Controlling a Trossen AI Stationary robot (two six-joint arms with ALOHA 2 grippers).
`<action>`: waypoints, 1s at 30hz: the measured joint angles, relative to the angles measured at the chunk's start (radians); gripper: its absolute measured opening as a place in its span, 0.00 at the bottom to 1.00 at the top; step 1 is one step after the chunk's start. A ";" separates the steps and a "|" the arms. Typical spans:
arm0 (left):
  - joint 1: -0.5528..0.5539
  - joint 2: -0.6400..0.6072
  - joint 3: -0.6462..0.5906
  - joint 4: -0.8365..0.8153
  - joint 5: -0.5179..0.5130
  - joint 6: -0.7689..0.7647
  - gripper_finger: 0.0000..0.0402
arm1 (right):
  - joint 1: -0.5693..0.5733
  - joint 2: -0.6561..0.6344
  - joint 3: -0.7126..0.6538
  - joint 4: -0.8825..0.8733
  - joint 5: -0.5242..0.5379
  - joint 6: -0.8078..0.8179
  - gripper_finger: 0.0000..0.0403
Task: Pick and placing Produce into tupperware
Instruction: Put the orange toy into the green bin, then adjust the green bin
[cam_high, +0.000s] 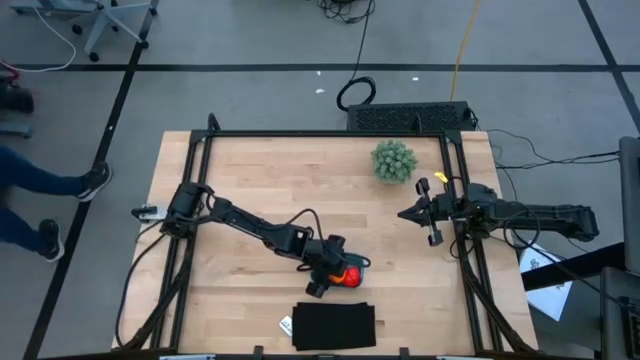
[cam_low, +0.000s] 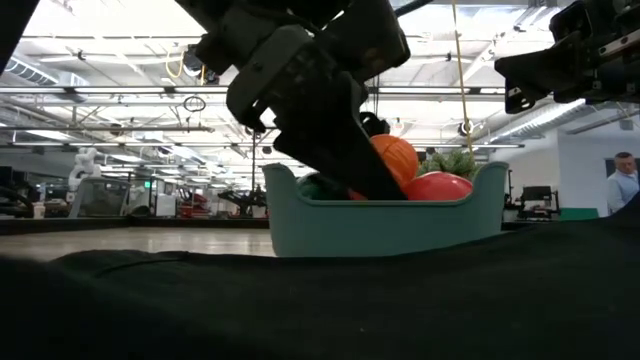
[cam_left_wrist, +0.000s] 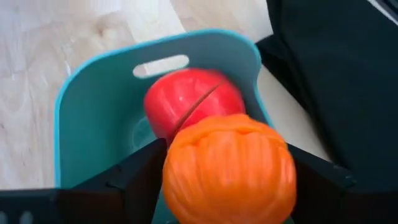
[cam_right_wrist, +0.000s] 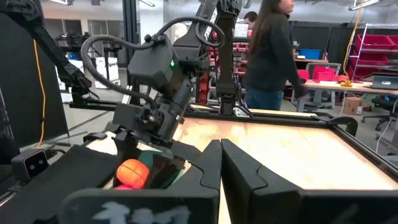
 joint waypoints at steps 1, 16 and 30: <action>-0.001 0.000 0.000 -0.002 0.000 0.002 0.72 | 0.000 0.000 0.000 0.000 0.000 -0.002 0.00; -0.003 0.000 0.000 0.021 0.044 0.033 0.87 | 0.000 0.000 0.000 0.000 0.004 -0.009 0.00; -0.002 -0.103 0.001 -0.009 0.035 0.065 0.88 | 0.000 0.000 0.000 0.001 0.004 -0.009 0.00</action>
